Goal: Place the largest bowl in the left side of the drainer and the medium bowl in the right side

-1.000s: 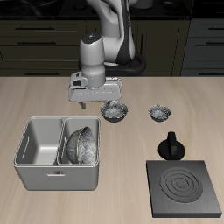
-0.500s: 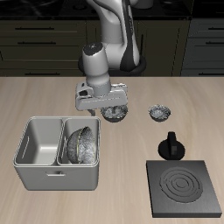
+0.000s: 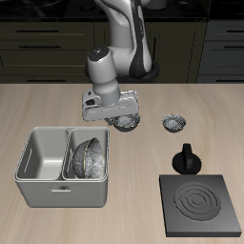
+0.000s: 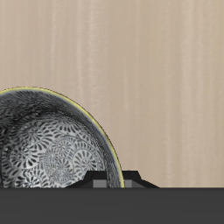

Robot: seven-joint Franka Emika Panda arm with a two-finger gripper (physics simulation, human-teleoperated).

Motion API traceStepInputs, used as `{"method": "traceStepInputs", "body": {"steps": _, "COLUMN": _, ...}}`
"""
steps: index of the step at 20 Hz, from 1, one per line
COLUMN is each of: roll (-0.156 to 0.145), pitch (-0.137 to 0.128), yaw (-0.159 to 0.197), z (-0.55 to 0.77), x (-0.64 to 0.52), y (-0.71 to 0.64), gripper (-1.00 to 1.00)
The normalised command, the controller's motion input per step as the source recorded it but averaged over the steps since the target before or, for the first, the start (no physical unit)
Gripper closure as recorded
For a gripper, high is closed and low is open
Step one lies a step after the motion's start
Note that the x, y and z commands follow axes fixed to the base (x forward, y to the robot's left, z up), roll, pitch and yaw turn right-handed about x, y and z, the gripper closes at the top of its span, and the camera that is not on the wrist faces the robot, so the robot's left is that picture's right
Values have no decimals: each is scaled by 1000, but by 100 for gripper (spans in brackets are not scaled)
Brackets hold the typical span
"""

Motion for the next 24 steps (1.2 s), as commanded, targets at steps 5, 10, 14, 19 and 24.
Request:
{"method": "traceStepInputs", "body": {"steps": 5, "roll": -54, "pitch": -34, "yaw": 7, "z": 345, "x": 8, "y": -210, "gripper": 100}}
{"method": "traceStepInputs", "body": {"steps": 10, "roll": -93, "pitch": -55, "yaw": 10, "z": 826, "x": 2, "y": -503, "gripper": 100}}
{"method": "traceStepInputs", "body": {"steps": 14, "roll": -105, "pitch": -47, "yaw": 41, "z": 719, "x": 70, "y": -518, "gripper": 100}}
{"method": "traceStepInputs", "body": {"steps": 19, "roll": -88, "pitch": -29, "yaw": -9, "z": 576, "x": 54, "y": -498, "gripper": 100}}
{"method": "traceStepInputs", "body": {"steps": 24, "roll": -68, "pitch": -8, "yaw": -37, "z": 496, "x": 133, "y": -418, "gripper": 100}}
